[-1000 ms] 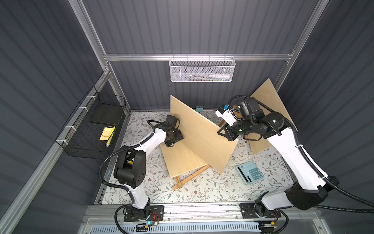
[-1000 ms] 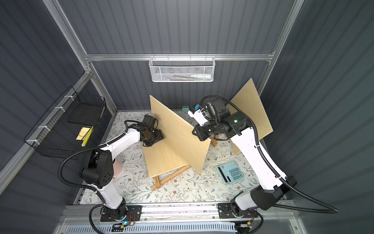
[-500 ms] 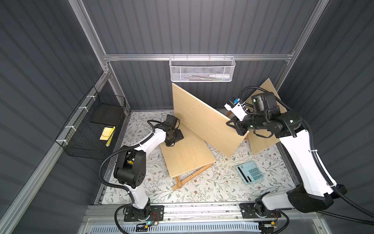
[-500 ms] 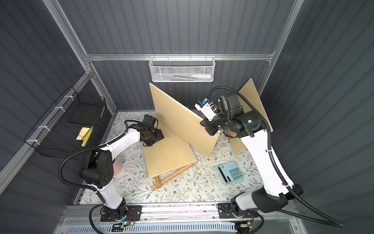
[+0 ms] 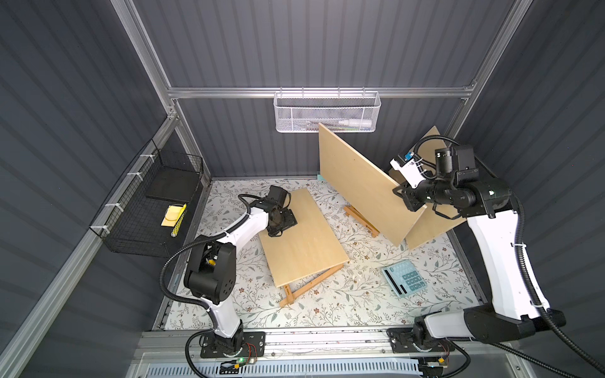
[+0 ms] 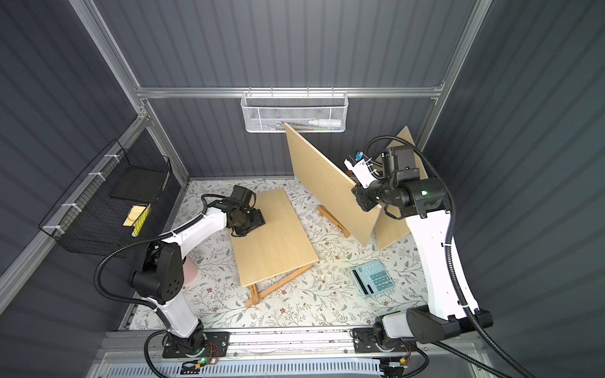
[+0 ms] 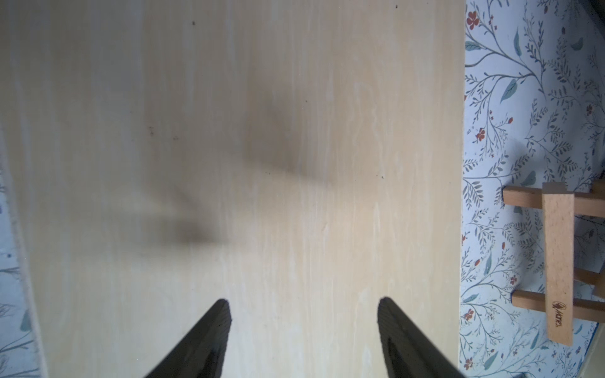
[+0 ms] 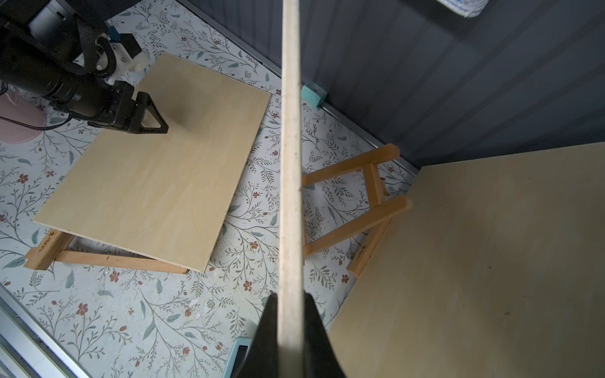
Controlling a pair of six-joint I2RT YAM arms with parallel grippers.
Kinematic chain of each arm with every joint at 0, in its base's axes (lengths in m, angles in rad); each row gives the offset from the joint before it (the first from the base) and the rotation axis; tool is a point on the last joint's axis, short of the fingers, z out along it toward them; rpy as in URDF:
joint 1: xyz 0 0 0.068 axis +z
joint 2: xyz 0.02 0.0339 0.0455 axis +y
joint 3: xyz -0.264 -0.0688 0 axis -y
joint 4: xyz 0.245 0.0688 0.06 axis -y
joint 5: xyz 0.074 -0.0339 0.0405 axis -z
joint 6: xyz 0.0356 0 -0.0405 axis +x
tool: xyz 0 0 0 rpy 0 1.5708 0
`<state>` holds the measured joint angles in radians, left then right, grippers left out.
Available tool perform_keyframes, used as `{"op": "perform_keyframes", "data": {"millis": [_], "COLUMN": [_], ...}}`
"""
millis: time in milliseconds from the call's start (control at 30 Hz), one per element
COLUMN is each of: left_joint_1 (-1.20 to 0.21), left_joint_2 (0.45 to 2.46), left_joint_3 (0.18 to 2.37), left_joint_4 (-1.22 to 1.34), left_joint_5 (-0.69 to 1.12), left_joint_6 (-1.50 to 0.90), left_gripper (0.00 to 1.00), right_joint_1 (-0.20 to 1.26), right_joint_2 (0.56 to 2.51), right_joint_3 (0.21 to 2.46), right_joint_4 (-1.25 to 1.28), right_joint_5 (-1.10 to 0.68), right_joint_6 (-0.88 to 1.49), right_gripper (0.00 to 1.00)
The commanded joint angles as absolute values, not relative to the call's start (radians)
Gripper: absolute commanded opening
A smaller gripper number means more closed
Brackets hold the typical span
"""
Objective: Assemble the easel
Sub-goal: Place the drawing board on the easel.
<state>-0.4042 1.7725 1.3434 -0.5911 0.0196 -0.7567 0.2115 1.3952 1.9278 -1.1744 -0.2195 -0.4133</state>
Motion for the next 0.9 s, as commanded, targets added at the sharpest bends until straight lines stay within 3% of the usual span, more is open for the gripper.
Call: {"op": "perform_keyframes", "data": {"millis": [0, 867], "left_joint_1": [-0.396, -0.396], "left_joint_2": [1.763, 1.769], "left_joint_3": [1.348, 1.357], "left_joint_4": [-0.623, -0.632], "left_joint_5": [0.019, 0.013], "left_joint_6": [-0.757, -0.758], "left_gripper": [0.73, 0.73], "right_joint_1": [0.184, 0.014], "right_joint_2": [1.331, 1.324], "right_joint_3": [1.957, 1.855], "right_joint_4": [-0.996, -0.982], "right_joint_5": [-0.305, -0.416], "right_joint_6": [-0.455, -0.511], "right_gripper": [0.0, 0.0]}}
